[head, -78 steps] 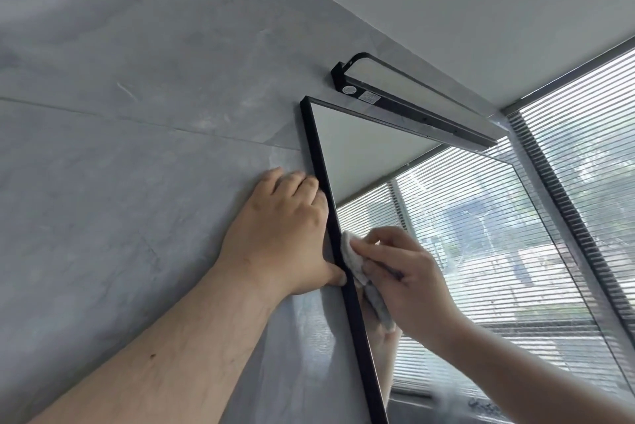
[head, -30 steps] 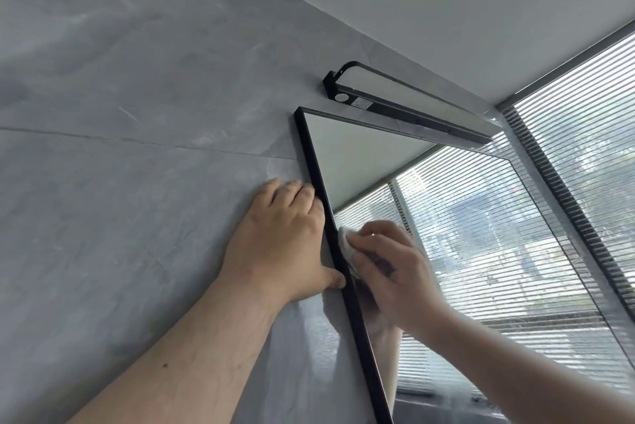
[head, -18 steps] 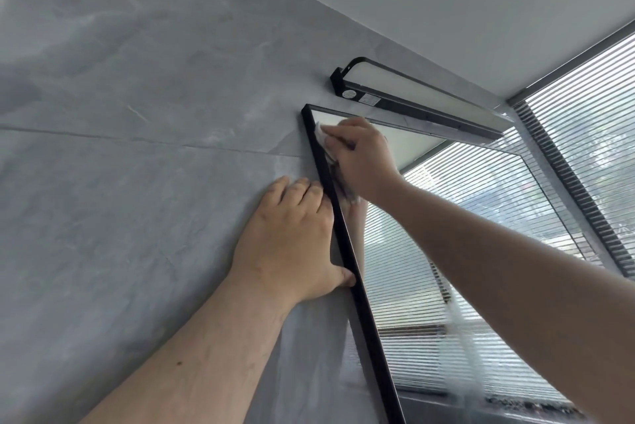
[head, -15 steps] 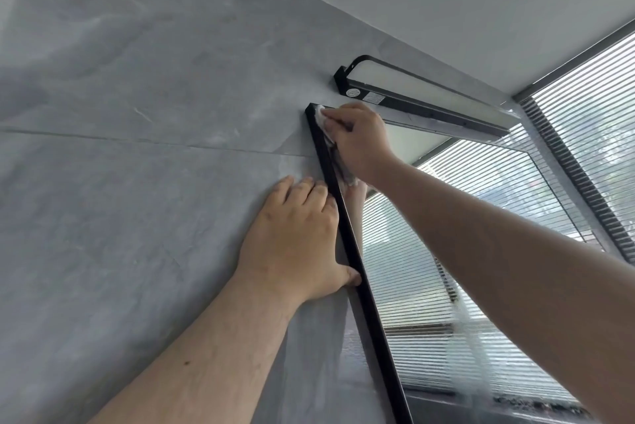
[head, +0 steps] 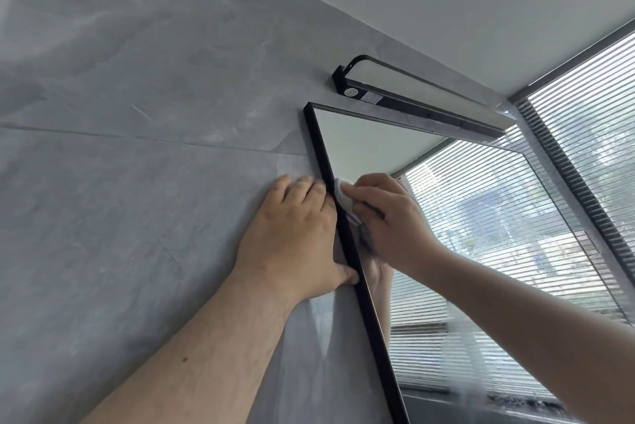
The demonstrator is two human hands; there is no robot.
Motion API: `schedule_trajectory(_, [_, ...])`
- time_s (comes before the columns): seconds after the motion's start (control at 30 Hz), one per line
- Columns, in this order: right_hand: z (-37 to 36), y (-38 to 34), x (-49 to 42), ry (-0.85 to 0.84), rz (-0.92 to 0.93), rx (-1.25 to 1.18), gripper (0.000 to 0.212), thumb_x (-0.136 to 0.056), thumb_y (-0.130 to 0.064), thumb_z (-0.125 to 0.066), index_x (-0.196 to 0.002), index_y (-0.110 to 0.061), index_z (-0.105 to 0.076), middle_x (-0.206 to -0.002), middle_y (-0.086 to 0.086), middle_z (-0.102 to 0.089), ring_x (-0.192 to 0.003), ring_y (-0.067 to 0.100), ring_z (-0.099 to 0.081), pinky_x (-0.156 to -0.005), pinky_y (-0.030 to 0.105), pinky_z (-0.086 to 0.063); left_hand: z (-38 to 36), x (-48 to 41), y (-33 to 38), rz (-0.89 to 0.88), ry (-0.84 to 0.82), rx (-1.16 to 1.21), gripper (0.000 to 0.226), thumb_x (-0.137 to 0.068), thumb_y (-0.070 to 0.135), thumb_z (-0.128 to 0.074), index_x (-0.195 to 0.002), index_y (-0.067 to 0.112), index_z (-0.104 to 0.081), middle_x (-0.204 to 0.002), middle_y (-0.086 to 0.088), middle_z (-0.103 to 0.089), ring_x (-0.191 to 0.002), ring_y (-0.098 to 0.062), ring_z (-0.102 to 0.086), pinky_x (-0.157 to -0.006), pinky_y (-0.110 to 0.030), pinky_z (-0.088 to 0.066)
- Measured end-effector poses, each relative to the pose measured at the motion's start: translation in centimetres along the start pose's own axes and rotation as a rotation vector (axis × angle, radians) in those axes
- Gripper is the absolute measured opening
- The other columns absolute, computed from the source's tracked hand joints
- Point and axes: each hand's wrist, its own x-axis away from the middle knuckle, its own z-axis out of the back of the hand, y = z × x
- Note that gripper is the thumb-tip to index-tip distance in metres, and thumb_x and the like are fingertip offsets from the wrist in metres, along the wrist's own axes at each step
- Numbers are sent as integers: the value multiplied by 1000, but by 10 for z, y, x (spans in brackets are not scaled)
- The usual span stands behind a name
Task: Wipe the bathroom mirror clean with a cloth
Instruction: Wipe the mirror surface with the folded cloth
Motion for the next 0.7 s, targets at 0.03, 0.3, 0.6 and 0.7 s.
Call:
schedule_trajectory(0.03, [1,1,-3,-6,1,3,32,-95,-9,-65,-119,-28,-73,-110,-18,-57,-109,17,-54,-95,31,-44,0,0,0,-3,0,-3,111,-70,86,-48,-151,13,-31,-159,-6,-27,-148,-23,-17,-123,-45,-7])
schedule_trajectory(0.3, [-14,-4,-91,68,-95,-41,30,-97,-10,-57,-120,-21,-73,-118,-3,-63,-114,18,-52,-94,18,-29,-1,0,-1,-4,-2,-15,113,-69,88,-46,-151,12,-30,-159,-6,-28,-148,-23,-19,-122,-46,-9])
schedule_trajectory(0.6, [-15,10,-124,117,-154,-84,27,-94,-10,-61,-115,-18,-75,-112,-6,-63,-113,17,-56,-102,30,-41,-3,-1,-1,-4,-4,-26,114,-66,90,-45,-150,12,-34,-157,-5,-31,-147,-23,-22,-122,-45,-11])
schedule_trajectory(0.7, [-8,7,-100,83,-163,-134,22,-93,-15,-67,-113,-20,-76,-108,-12,-61,-108,9,-57,-100,27,-44,-4,-2,-1,-10,-3,-27,114,-67,89,-45,-149,12,-35,-156,-5,-33,-146,-23,-24,-122,-45,-12])
